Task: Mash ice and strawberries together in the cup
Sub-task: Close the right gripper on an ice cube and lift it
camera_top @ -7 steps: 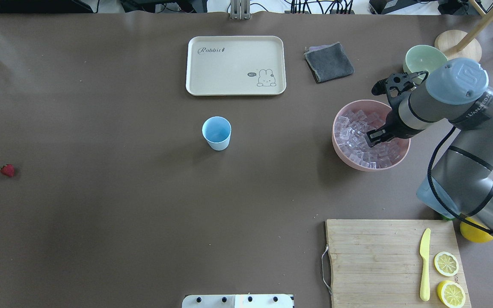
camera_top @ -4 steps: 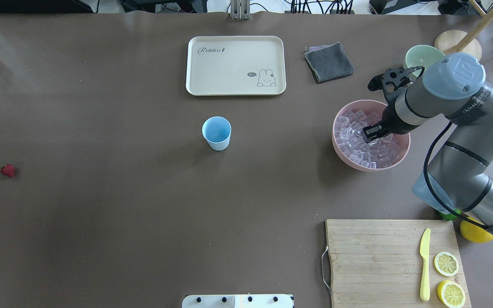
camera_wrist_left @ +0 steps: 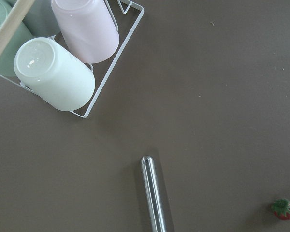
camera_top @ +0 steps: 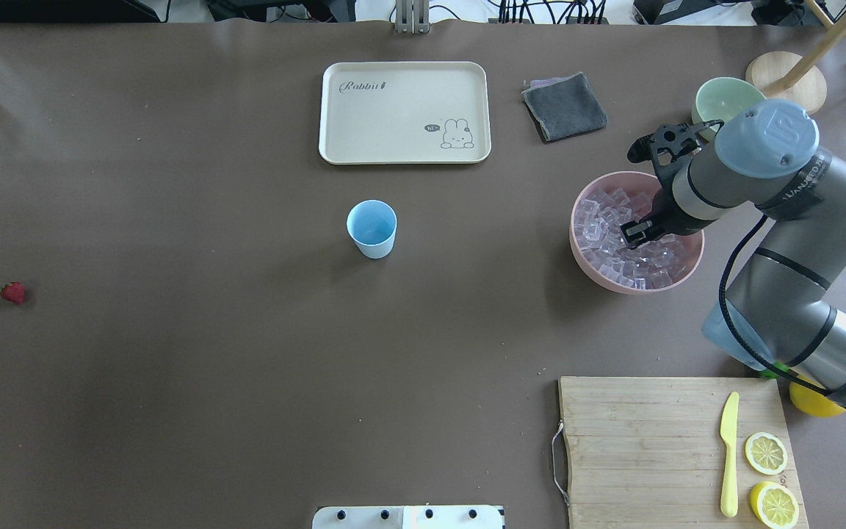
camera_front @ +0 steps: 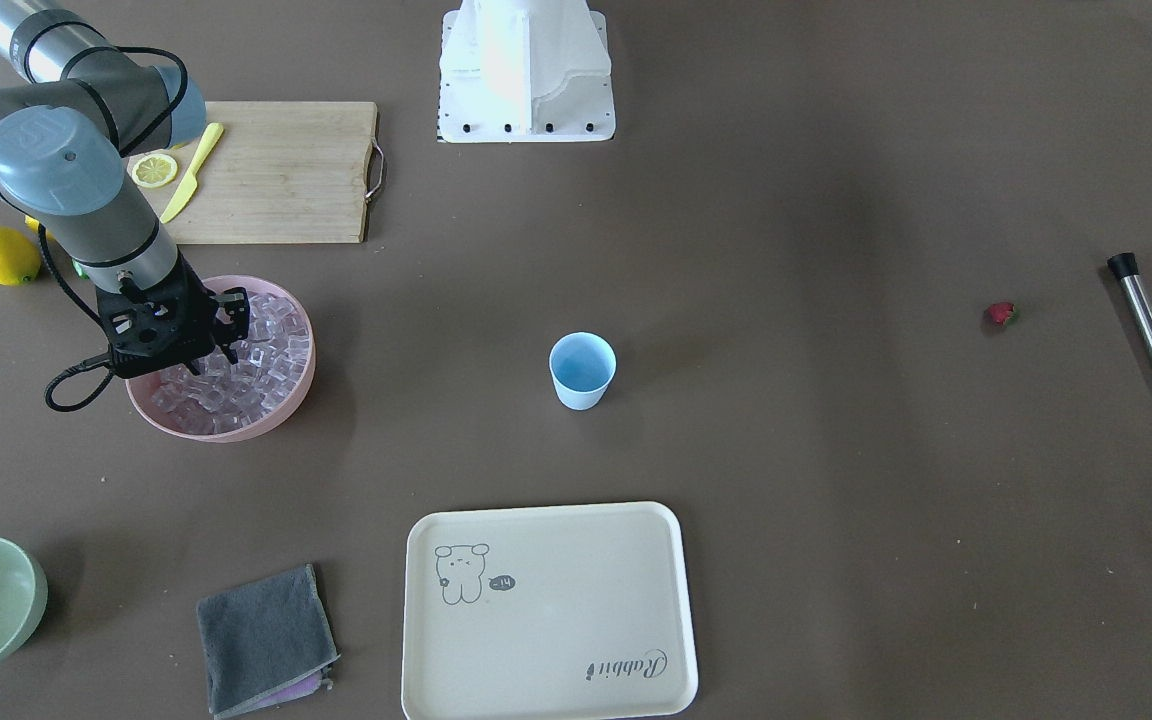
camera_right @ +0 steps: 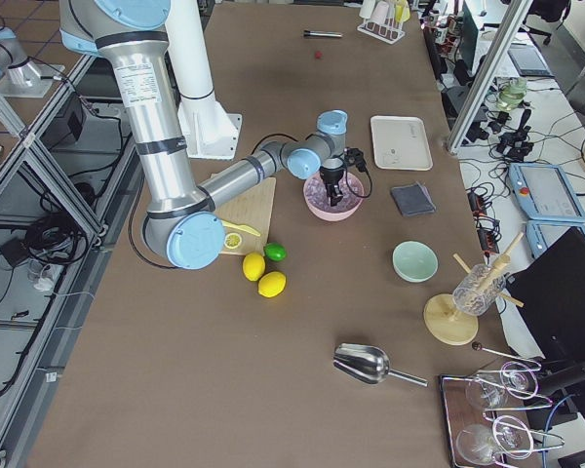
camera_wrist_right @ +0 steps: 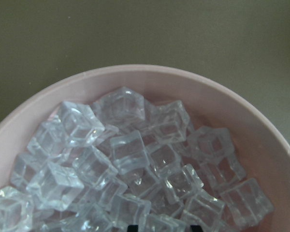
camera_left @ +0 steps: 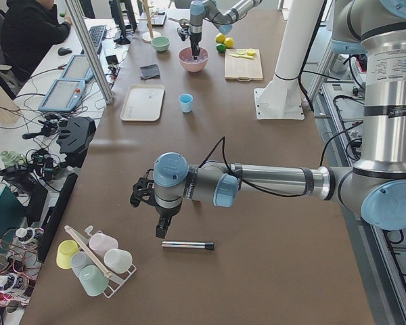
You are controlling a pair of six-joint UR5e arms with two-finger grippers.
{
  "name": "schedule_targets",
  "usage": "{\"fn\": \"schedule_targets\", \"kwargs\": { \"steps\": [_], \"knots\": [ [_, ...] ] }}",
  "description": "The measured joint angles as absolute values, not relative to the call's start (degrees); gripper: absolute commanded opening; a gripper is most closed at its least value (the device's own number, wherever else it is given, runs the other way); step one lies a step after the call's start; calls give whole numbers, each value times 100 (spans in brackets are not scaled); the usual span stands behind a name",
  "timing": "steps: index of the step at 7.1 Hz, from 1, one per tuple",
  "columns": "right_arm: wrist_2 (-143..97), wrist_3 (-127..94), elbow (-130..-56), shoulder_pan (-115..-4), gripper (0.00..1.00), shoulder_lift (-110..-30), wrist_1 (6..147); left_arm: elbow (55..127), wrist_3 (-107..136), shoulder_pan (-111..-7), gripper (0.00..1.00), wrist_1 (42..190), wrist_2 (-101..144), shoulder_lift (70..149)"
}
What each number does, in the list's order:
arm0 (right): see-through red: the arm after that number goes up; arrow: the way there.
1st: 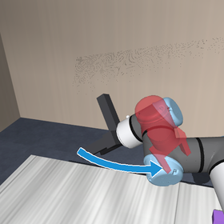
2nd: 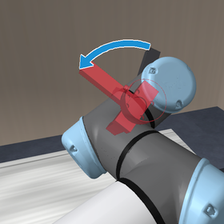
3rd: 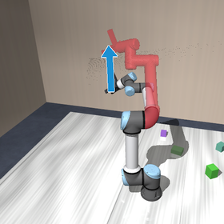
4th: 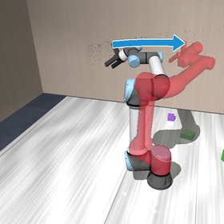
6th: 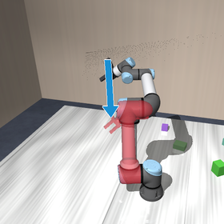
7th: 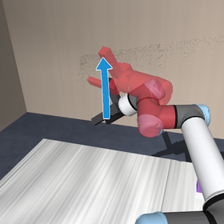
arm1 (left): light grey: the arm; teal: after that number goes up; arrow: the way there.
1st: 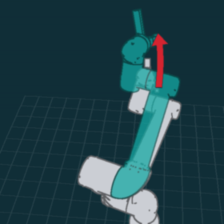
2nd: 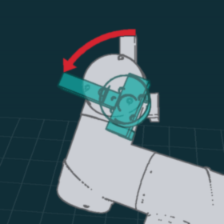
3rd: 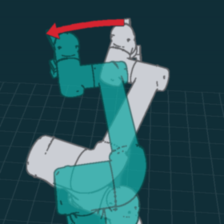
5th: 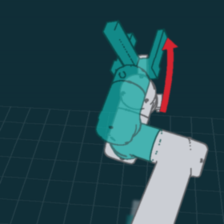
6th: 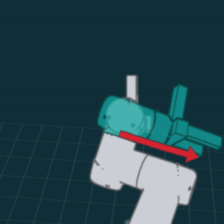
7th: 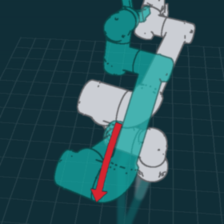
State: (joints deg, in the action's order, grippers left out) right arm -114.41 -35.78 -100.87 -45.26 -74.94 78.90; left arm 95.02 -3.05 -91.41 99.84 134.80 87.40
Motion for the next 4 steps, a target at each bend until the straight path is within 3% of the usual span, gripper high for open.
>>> {"fn": "schedule_targets", "kwargs": {
  "steps": [3, 4],
  "knots": [
    [-11439, -3574, -10086, -4520, 15, -7487, 7887, 9497, -302, -9141, 99, 9984, 13474, 8744],
    [-11457, -3575, -10116, -4546, 15, -7480, 7888, 9497, -301, -9140, 99, 9984, 13474, 8745]
  ]
}}
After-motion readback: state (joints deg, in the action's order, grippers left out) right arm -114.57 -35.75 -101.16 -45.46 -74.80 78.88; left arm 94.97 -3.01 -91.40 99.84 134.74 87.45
